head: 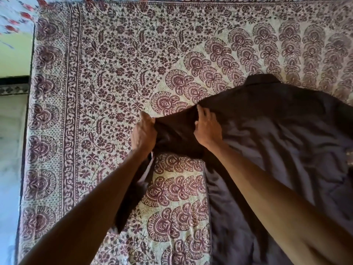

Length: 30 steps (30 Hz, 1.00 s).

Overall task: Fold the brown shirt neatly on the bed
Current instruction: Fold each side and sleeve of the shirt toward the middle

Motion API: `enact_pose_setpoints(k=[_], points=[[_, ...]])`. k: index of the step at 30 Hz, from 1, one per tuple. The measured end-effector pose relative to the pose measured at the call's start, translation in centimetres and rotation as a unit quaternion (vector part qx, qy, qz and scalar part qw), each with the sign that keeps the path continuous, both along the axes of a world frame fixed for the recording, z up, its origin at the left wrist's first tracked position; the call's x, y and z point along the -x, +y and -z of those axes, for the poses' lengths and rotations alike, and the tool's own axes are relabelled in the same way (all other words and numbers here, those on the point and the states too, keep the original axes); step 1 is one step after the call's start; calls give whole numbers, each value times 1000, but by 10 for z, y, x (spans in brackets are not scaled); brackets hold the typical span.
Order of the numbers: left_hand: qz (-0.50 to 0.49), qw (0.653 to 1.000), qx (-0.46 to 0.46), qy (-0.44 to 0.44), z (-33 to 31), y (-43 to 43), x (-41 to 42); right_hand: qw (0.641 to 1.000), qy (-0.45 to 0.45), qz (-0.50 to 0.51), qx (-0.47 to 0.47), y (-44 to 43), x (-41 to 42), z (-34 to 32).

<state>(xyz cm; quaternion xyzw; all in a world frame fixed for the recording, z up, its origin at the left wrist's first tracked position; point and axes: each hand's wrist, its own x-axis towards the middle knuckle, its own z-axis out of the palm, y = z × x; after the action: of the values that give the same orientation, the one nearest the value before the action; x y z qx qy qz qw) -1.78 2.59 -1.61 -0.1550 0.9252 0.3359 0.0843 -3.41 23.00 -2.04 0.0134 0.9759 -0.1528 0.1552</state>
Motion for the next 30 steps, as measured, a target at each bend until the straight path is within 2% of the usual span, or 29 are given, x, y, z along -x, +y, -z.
enact_pose_setpoints(k=[2,4,8,10,12,14,16,18,20,21,22,23,25,26,28,30], points=[[51,999,-6,-12,2,-19,14,1000,-16,6,-20,-2,1,7],[111,991,13,-74,7,-41,19,998,-21,-11,-53,-6,-3,10],[185,960,-62,-199,7,-75,4,996,-24,-8,-81,-24,-21,19],[247,923,-82,-283,-1,-88,-10,996,-42,9,-74,-36,-32,28],[293,868,-96,-389,-5,-104,-25,997,-38,36,-60,-45,-37,35],[305,831,-115,-451,-8,-121,-37,997,-30,52,-54,-46,-38,38],[253,840,-164,-451,-15,-143,-48,997,-35,46,-55,-47,-38,39],[111,850,-320,-404,-27,-164,-57,995,-56,36,-68,-48,-37,37],[-7,809,-469,-354,-39,-179,-63,989,-92,42,-103,-55,-29,28],[-12,801,-492,-339,-44,-184,-67,985,-111,46,-125,-65,-25,19],[4,810,-481,-335,-50,-185,-71,984,-108,40,-137,-78,-21,5],[44,837,-432,-333,-52,-187,-75,990,-70,13,-124,-94,-18,-8],[139,895,-277,-321,-52,-189,-83,994,18,-104,-17,-132,-18,-28],[171,908,-219,-312,-49,-192,-87,982,13,-182,44,-154,-21,-38],[177,927,-166,-285,-44,-198,-95,935,-110,-327,84,-198,-31,-54],[82,956,-174,-223,-46,-203,-100,880,-267,-390,52,-229,-35,-64]])
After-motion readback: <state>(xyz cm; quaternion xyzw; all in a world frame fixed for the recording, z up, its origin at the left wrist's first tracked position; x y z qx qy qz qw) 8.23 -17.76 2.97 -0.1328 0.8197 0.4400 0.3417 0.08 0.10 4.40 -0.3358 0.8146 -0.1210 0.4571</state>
